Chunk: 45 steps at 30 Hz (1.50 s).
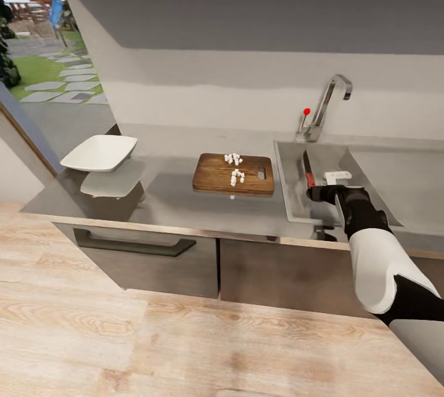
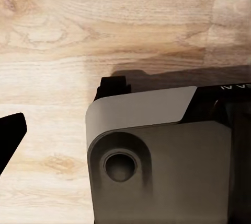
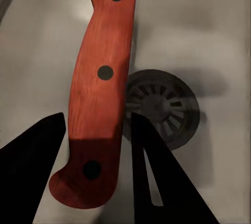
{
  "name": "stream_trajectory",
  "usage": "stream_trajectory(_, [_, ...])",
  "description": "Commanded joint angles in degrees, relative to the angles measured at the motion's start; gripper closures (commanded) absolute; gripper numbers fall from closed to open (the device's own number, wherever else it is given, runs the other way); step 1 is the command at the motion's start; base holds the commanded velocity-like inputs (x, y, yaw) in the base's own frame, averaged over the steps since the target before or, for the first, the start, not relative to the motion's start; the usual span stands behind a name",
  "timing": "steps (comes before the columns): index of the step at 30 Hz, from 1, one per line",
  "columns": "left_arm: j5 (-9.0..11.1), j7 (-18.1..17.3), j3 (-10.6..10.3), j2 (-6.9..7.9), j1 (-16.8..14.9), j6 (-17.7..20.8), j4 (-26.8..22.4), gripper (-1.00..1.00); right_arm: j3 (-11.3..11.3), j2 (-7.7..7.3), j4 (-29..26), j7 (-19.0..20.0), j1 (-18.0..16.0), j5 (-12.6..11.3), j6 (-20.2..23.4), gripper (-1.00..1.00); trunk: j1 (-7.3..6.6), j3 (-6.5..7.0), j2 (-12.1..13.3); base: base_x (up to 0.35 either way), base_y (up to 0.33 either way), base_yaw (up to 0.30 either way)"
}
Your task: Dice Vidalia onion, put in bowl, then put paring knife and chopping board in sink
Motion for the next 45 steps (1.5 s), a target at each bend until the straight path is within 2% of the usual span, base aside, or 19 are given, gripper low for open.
stream_trajectory(1, [0.51,0.06,-0.49,-0.06,-0.10,-0.44,0.28,-1.00,-0.25,0.01,-0.08,0.52,-0.04,0.58,0.14,1.00,0.00,-0.04,-0.03,0.000,0.000,0.000])
stream_trajectory(13, [0.52,0.06,-0.49,-0.06,-0.10,-0.44,0.28,-1.00,-0.20,0.14,2.60,0.43,-0.04,0.59,0.05,1.00,0.00,-0.04,-0.03,0.000,0.000,0.000])
stream_trajectory(18, [0.53,0.06,-0.49,-0.06,-0.10,-0.44,0.28,-1.00,-0.15,0.16,4.90,-0.53,-0.04,0.59,-2.79,1.00,0.00,-0.04,-0.03,0.000,0.000,0.000])
stream_trajectory(24, [0.56,0.06,-0.49,0.05,-0.10,-0.42,0.28,-1.00,-0.12,0.27,5.49,-1.25,-0.04,0.52,-3.19,1.00,0.00,-0.04,-0.03,0.017,0.000,0.000])
stream_trajectory(32, [0.56,0.06,-0.49,0.12,-0.09,-0.37,0.28,-1.00,-0.20,0.09,11.34,-4.14,-0.04,0.52,-5.66,1.00,0.00,-0.04,-0.03,0.205,0.000,0.000])
stream_trajectory(33, [0.58,0.06,-0.49,0.12,-0.09,-0.36,0.28,-1.00,-0.20,0.08,11.53,-4.23,-0.04,0.56,-5.71,-1.00,0.00,-0.04,-0.03,0.026,0.000,0.000])
stream_trajectory(41, [0.60,0.06,-0.49,0.12,-0.10,-0.35,0.28,-1.00,-0.26,0.02,11.53,-4.32,-0.05,0.64,-5.66,-1.00,0.00,-0.04,-0.03,0.003,0.000,0.000])
stream_trajectory(45, [0.58,0.06,-0.49,0.09,-0.08,-0.33,0.28,-1.00,-0.36,-0.01,9.23,-4.44,-0.04,0.60,-5.43,-1.00,0.00,-0.04,-0.03,0.000,0.000,0.000])
